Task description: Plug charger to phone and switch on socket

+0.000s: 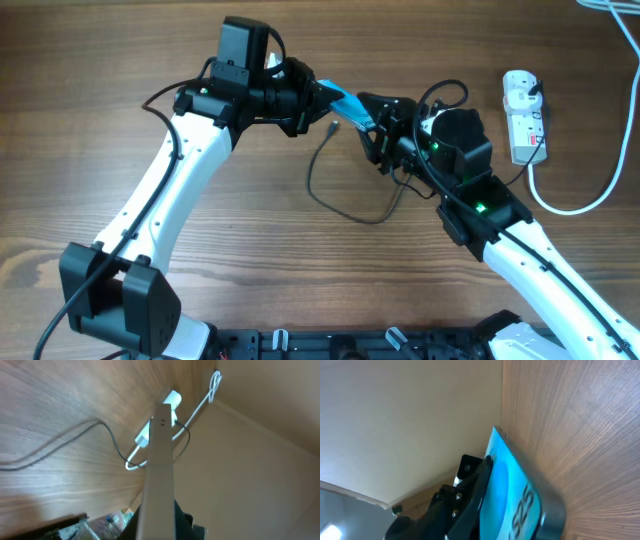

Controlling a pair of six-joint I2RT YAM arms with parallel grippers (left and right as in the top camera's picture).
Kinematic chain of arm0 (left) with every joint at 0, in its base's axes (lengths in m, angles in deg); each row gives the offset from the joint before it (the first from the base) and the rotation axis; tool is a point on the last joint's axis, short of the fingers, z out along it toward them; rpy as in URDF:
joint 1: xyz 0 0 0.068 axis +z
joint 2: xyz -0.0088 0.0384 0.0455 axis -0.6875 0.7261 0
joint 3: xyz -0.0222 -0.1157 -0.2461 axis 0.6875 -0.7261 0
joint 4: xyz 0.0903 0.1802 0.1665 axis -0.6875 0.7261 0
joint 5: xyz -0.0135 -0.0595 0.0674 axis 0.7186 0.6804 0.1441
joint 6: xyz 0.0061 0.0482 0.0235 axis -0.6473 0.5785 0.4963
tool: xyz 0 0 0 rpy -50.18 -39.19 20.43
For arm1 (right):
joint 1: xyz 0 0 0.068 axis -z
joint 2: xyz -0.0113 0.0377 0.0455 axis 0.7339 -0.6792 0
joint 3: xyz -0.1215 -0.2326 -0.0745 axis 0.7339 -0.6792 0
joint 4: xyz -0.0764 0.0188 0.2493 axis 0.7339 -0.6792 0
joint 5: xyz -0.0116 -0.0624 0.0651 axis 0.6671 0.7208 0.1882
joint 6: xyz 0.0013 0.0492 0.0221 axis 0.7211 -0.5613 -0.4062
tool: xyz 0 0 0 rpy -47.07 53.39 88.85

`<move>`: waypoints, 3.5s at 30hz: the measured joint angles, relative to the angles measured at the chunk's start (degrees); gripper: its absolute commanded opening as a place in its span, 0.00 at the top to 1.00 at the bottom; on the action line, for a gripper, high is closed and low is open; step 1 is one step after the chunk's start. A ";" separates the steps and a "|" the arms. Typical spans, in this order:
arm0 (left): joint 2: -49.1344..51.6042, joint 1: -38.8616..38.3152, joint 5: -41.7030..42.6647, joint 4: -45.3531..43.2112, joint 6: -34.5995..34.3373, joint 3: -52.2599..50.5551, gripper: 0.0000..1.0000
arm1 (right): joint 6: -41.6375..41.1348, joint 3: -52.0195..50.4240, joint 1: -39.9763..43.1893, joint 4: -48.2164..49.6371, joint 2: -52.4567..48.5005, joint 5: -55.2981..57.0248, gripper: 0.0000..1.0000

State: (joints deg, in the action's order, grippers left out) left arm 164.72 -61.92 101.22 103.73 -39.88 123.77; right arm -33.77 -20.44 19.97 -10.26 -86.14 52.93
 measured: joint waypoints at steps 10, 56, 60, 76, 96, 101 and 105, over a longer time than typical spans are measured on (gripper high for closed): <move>-0.07 1.36 -16.68 13.57 17.66 0.74 0.96 | 21.49 -0.37 -0.50 -6.82 -0.31 5.44 0.21; -1.05 27.06 6.93 24.96 64.98 -0.17 0.96 | 68.26 46.93 -0.85 -47.78 -49.51 3.91 0.74; -1.05 27.06 6.91 24.96 64.98 -0.17 0.96 | 68.26 46.93 -0.85 -47.76 -49.51 3.91 0.75; -1.05 27.06 6.73 25.05 64.98 -0.17 0.96 | 68.08 46.93 -0.85 -45.72 -49.51 3.93 0.75; -1.05 27.06 6.73 25.09 64.74 -0.17 0.96 | 63.12 45.68 -0.85 -41.11 -56.87 7.61 0.82; -1.05 27.06 6.71 25.09 64.72 -0.17 0.96 | 62.71 45.64 -0.74 -40.26 -58.51 7.76 0.82; -1.05 27.06 6.73 25.09 64.72 -0.17 0.96 | 62.62 45.70 -0.74 -39.17 -58.95 6.29 0.78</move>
State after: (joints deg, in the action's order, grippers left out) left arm 163.67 -34.86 107.95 128.82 24.84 123.59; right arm 28.85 25.26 19.23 -49.42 -145.09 59.22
